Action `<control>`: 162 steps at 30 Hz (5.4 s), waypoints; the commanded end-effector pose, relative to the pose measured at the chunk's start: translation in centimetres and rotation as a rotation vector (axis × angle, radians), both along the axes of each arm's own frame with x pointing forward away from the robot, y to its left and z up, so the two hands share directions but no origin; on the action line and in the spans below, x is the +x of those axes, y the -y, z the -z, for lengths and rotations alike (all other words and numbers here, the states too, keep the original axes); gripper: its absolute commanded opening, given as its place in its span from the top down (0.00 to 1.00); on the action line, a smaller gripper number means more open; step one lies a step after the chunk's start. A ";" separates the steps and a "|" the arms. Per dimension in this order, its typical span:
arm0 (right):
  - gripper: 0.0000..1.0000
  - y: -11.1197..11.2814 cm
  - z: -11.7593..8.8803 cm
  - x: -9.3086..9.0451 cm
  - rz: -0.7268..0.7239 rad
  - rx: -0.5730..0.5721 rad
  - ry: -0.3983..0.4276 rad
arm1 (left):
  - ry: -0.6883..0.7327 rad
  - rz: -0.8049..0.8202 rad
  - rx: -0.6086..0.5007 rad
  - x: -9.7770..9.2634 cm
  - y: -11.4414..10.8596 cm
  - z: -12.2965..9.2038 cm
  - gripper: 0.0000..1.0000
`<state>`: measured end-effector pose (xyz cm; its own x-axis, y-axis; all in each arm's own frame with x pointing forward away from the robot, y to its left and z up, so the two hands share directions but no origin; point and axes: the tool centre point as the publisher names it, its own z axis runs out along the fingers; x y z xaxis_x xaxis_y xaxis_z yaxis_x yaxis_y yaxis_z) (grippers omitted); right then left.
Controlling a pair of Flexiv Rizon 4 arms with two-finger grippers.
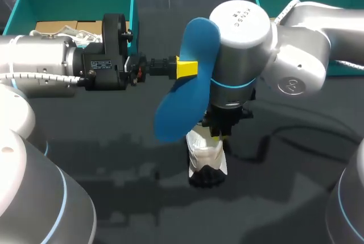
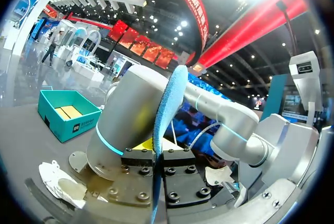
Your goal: Take the shoe out of the shoebox, open the shoe tongue, remove and reinsert the insole, then place the shoe into the shoebox
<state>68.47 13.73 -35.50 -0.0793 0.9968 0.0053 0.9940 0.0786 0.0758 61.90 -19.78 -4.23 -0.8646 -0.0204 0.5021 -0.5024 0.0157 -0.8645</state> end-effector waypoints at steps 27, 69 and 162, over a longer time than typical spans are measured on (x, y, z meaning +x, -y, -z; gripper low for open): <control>0.06 0.9 3.6 0.2 0.037 0.089 -0.031 | 0.000 -0.003 -0.002 -0.1 0.1 0.1 1.00; 0.00 4.7 -9.3 1.0 -0.163 0.505 0.062 | 0.333 0.048 0.001 0.1 0.1 -0.5 1.00; 0.25 -1.4 -17.5 5.9 -0.189 1.272 -0.176 | 2.146 0.076 0.047 7.6 3.8 13.1 1.00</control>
